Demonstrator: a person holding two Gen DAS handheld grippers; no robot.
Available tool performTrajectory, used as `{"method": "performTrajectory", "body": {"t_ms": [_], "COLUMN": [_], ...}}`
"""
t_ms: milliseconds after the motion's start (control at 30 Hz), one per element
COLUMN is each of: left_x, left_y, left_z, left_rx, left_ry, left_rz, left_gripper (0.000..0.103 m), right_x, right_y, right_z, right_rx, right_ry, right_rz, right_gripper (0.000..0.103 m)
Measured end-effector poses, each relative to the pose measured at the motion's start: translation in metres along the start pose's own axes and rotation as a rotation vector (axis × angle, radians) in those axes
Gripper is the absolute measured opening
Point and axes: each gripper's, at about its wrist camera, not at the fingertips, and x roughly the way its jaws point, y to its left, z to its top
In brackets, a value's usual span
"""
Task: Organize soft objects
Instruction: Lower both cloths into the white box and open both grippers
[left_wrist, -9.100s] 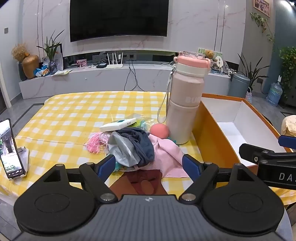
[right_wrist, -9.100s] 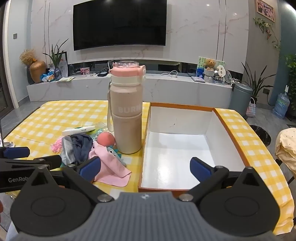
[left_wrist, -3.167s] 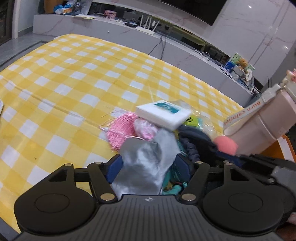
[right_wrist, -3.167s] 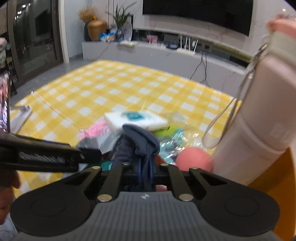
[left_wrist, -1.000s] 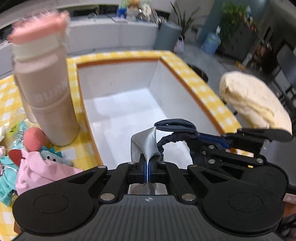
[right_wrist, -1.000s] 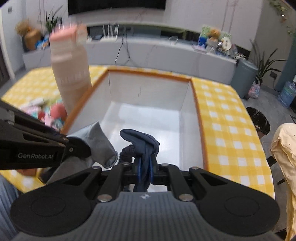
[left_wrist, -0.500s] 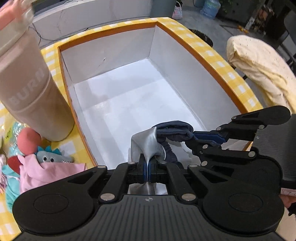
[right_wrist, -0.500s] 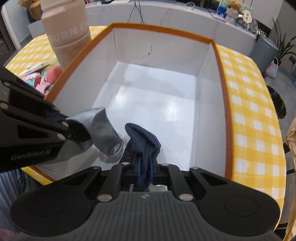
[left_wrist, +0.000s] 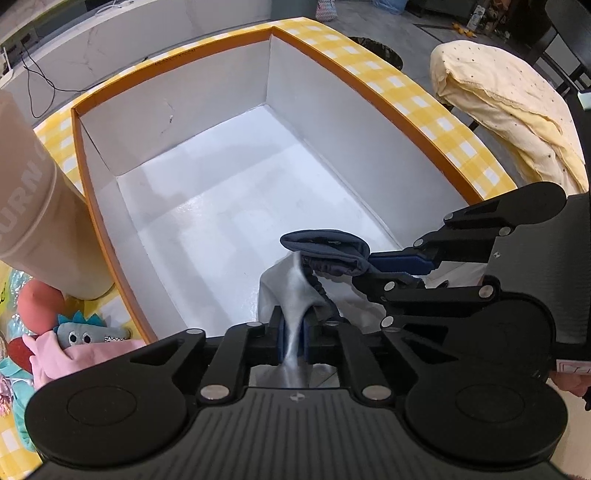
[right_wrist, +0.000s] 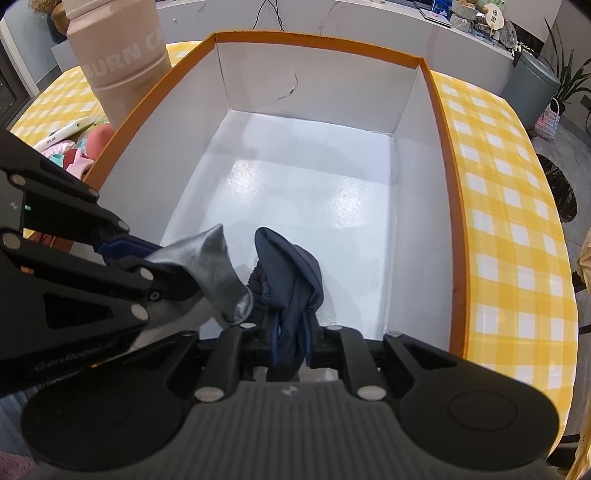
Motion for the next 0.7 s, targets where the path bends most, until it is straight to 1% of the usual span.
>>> {"method": "performTrajectory", "body": {"t_ms": [67,100,233,367,433,500,600,700], "left_x": [-0.002,-0.004,-0.015,-0.030,-0.037,-0.042,-0.050,-0.059], "left_y": [0.001,0.001,0.004,0.003,0.002,0.002,-0.003,-0.007], "left_z": [0.000,-0.001,-0.002,-0.005,-0.008,-0.010,-0.015,-0.022], "left_rx": [-0.002,-0.002,-0.016,-0.012,-0.017,-0.020,-0.013,-0.010], "left_ry": [-0.006,-0.012,-0.040,-0.080,-0.096,-0.110,-0.136,-0.168], "left_rz": [0.009,0.019,0.025,0.040,0.036,0.032,0.047,0.034], "left_gripper": [0.023,0.025,0.037,0.040,0.043,0.048,0.049,0.051], "right_x": [-0.002,-0.004,-0.012,-0.024,-0.030,-0.036,-0.048,-0.061], "right_y": [0.001,0.001,0.003,0.006,0.006,0.004,0.003,0.005], "right_z": [0.001,0.000,0.000,-0.002,-0.004,-0.007,-0.012,-0.017], "right_rx": [-0.002,-0.006,-0.020,-0.032,-0.030,-0.024,-0.012,-0.002], "right_ry": [-0.005,-0.011,-0.024,-0.042,-0.051,-0.060,-0.078,-0.110], "right_rz": [-0.008,-0.013,-0.019,-0.042,-0.045,-0.049,-0.052,-0.055], "right_gripper": [0.026,0.028,0.031,0.034,0.039,0.040,0.042,0.050]}}
